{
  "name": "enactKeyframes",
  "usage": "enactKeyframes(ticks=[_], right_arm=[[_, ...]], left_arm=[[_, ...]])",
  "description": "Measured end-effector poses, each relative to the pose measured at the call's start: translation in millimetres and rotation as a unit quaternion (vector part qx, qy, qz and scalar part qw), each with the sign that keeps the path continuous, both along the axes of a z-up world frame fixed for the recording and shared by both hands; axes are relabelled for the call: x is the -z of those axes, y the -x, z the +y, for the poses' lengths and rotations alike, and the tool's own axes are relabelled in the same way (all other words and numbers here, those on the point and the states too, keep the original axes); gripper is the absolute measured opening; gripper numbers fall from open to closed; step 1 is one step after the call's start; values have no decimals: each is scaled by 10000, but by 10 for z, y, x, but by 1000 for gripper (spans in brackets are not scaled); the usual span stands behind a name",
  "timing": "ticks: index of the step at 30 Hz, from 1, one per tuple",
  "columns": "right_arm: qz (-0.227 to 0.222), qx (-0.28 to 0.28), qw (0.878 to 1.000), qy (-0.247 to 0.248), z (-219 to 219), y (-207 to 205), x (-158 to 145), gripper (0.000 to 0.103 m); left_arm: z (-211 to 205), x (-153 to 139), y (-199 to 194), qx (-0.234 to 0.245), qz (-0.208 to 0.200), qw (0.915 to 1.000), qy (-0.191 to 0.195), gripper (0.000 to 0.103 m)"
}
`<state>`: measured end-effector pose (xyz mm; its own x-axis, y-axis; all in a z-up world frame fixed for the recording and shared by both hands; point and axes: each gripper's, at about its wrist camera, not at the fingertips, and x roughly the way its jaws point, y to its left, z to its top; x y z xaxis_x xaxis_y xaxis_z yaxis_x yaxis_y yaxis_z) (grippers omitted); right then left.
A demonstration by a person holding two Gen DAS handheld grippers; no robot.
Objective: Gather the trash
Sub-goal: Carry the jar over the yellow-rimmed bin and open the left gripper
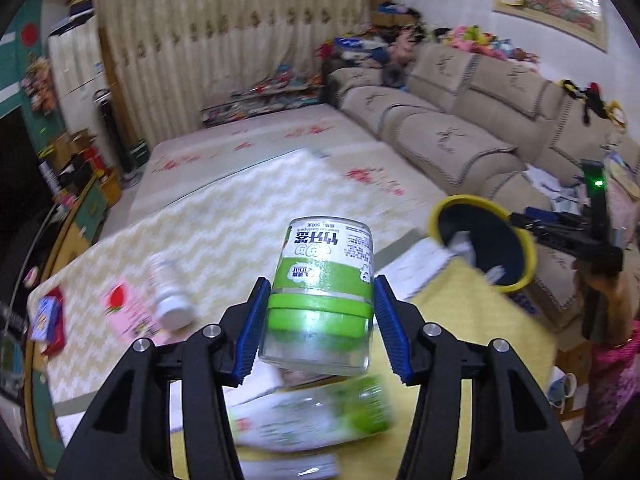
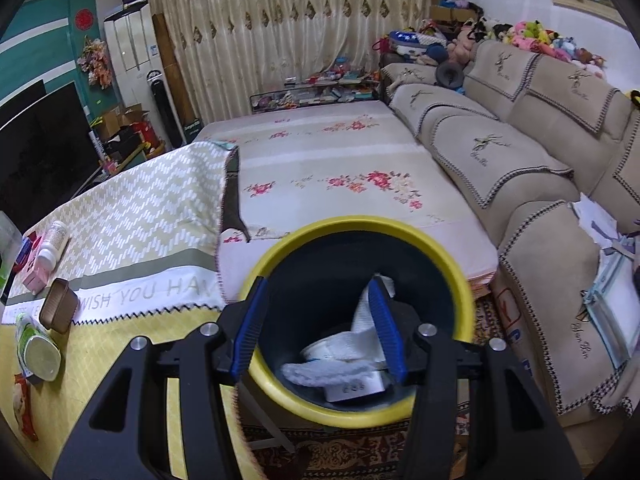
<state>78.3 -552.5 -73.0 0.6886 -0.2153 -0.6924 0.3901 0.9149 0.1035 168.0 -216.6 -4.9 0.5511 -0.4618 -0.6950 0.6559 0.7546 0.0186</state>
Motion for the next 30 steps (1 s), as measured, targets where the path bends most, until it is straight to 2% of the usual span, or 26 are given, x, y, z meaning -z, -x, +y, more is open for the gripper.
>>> enactKeyframes(ticks=[4, 9, 15, 20, 27, 28, 30], right_arm=[[-45, 241, 9997, 79, -175, 230, -33, 51], [-84, 460, 9988, 117, -355, 464, -58, 52], [-219, 814, 9963, 173, -570, 794, -93, 53], [-226, 985, 9948, 91, -698, 944, -36, 54], [-216, 1051, 9942, 0, -778, 985, 39, 56], [-220, 1047, 9943, -12, -777, 984, 44, 57], [-228, 1032, 9944, -20, -760, 981, 49, 58]], left_arm=[[-473, -37, 146, 547, 26, 9985, 31, 52], [-1198, 69, 230, 1176, 300, 9926, 1, 52], [-2008, 307, 252, 1589, 380, 9863, -239, 52], [-2539, 586, 91, 1611, 605, 9840, -471, 52], [-3006, 903, -74, 1505, 782, 9830, -698, 53], [-3050, 920, -101, 1458, 773, 9839, -689, 54], [-3064, 908, -131, 1339, 744, 9864, -600, 65]])
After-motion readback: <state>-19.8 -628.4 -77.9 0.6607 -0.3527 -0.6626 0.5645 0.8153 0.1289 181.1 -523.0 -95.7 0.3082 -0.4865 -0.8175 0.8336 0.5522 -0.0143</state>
